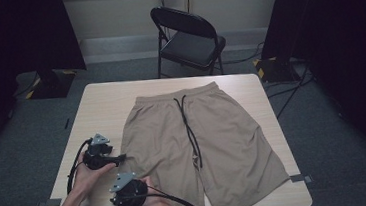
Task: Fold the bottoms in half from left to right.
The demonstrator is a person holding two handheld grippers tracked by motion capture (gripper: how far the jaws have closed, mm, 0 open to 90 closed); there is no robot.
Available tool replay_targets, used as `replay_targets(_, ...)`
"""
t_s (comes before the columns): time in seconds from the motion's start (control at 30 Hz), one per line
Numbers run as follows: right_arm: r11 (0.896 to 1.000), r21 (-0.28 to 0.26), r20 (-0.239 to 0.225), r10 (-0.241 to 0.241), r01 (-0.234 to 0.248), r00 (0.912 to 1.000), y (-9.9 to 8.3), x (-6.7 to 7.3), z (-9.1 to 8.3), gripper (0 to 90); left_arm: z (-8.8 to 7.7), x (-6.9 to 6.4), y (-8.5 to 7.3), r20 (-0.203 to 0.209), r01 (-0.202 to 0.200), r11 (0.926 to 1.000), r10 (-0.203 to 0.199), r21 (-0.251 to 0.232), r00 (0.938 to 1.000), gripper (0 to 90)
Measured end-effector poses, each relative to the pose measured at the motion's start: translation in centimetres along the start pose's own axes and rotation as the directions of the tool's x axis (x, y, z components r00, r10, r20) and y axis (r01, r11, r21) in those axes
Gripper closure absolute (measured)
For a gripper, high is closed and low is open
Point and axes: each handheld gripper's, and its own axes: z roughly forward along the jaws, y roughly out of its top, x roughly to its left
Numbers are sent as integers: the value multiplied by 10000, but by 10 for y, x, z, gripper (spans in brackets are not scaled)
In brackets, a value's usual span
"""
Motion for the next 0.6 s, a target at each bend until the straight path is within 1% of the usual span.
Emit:
replay_targets(0.03,10000,7,15,7,-7,10000,0,-2,-1,665,0,0,0,9,-3,10000,3,-12,10000,304)
replay_targets(0.07,10000,7,15,7,-7,10000,0,-2,-1,665,0,0,0,9,-3,10000,3,-12,10000,303)
replay_targets(0.1,9999,27,27,100,-100,9999,0,-5,-2,752,0,1,0,27,5,10000,-5,-13,10000,303)
replay_targets(0.13,9998,36,21,175,-175,9998,0,-7,-2,795,0,1,0,35,9,10000,-9,-17,10000,302)
replay_targets(0.17,9995,-15,21,316,-316,9995,-1,-10,-2,830,0,1,0,42,26,10000,-26,-22,10000,302)
replay_targets(0.2,9992,-52,-33,400,-400,9992,-2,-11,-2,857,0,1,0,60,52,10000,-52,-33,10000,301)
replay_targets(0.23,9983,-33,-139,589,-589,9982,-2,-14,-3,876,0,1,0,81,67,10000,-66,-44,9999,299)
replay_targets(0.27,9983,-33,-139,589,-589,9982,-2,-14,-3,876,0,1,0,81,67,10000,-66,-44,9999,299)
replay_targets(0.3,9963,-6,-302,854,-854,9959,-2,-16,-3,884,0,2,0,116,71,10000,-70,-67,9999,299)
replay_targets(0.37,9944,84,-479,1054,-1051,9933,-2,-18,-5,896,0,2,0,108,63,10000,-62,-65,9999,299)
replay_targets(0.5,9947,129,-593,1030,-1024,9929,-2,-18,-6,898,-1,3,0,172,48,10000,-48,-37,9998,294)
replay_targets(0.53,9951,99,-674,987,-982,9928,-2,-18,-7,898,-1,4,0,254,116,9999,-117,12,9996,288)
replay_targets(0.57,9949,-104,-909,995,-1008,9909,0,-19,-13,899,-3,7,0,383,449,9990,-452,76,9982,284)
replay_targets(0.6,9949,-104,-909,995,-1008,9909,0,-19,-13,899,-3,7,0,383,449,9990,-452,76,9982,285)
